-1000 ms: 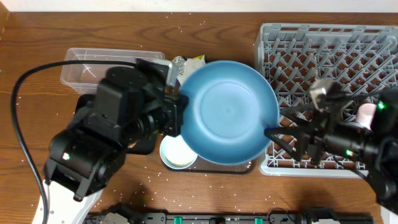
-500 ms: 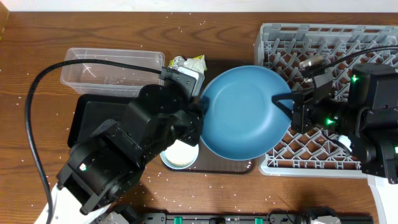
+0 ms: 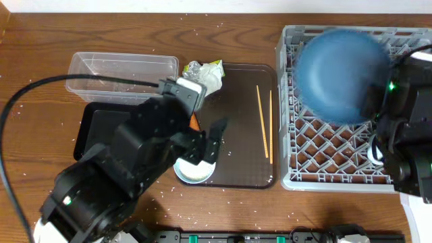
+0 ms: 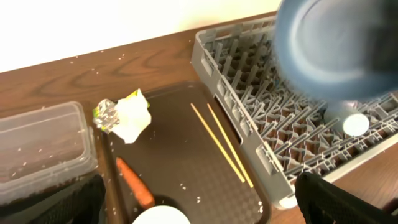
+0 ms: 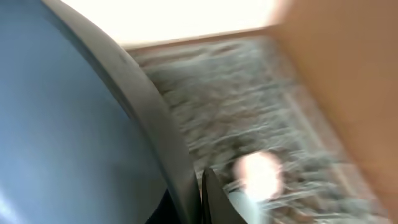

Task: Sort waste into correct bins and load items into the dishwasher rack
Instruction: 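Hand the blue pan from the left gripper to the right gripper, then place the blue pan upright in the dish rack with the right gripper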

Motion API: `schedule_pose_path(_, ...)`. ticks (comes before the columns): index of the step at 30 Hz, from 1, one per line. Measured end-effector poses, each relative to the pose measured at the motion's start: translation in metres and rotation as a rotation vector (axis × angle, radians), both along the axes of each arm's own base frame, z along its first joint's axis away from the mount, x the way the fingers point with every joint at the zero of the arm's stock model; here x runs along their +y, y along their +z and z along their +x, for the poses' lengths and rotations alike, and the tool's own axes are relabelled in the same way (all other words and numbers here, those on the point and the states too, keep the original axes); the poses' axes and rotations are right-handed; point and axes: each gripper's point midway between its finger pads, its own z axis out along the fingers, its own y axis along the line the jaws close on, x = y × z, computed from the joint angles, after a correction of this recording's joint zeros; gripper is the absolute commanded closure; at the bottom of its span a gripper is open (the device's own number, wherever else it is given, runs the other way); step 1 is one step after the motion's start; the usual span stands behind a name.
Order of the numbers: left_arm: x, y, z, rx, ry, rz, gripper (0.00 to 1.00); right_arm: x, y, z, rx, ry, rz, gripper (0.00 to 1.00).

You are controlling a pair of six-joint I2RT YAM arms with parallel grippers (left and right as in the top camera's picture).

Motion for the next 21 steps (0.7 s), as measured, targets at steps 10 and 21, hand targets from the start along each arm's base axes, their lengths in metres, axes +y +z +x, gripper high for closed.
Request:
schedule_pose_path(10, 0.014, -0.008, -0.013, 0.034, 0.005, 0.036, 0.02, -0.084, 0.044, 0.018, -0.160, -0.603, -0.371, 0.99)
schedule_pose_path(21, 0.016, -0.012, -0.015, 0.049, 0.006, 0.050, 0.02, -0.124, 0.000, 0.072, 0.078, -0.761, -0.623, 0.99)
